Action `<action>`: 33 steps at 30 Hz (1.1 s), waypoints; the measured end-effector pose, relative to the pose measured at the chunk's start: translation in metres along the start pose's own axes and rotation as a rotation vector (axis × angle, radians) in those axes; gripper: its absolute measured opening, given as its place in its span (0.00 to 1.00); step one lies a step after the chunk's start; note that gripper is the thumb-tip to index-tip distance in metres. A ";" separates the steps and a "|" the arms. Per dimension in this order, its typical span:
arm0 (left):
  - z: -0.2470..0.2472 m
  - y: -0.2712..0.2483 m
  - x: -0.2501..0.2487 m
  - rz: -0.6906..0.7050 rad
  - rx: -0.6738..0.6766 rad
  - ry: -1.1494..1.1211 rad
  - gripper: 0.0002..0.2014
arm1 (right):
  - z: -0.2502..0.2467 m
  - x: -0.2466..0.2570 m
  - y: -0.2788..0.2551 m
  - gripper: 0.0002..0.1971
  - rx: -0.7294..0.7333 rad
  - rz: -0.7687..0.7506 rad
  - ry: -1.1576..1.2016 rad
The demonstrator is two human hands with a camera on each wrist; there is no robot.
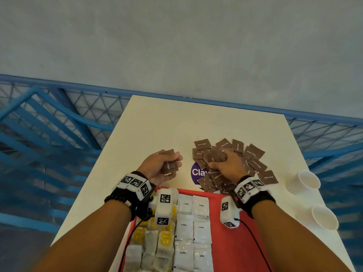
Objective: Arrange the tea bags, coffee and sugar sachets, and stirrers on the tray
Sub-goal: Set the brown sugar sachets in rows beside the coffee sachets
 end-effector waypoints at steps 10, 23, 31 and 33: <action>0.064 -0.026 0.055 -0.184 0.130 -0.150 0.27 | -0.010 0.033 -0.095 0.23 0.285 0.081 0.702; 0.036 -0.170 0.161 -0.239 0.278 -0.314 0.22 | 0.074 0.016 -0.246 0.33 0.215 -0.373 -0.467; 0.017 -0.192 0.149 -0.008 0.076 -0.544 0.09 | 0.066 -0.009 -0.293 0.24 0.079 -0.099 -0.081; 0.019 -0.195 0.147 0.011 0.029 -0.556 0.06 | 0.066 -0.007 -0.302 0.17 0.079 -0.105 -0.007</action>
Point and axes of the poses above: each hand's wrist, its own y-axis towards the middle knuckle, its own z-axis out of the palm, x = y × z, the point moved 10 cm from there along y, towards the middle knuckle, and after that the axes turned 4 degrees about -y, right-handed, at the moved point
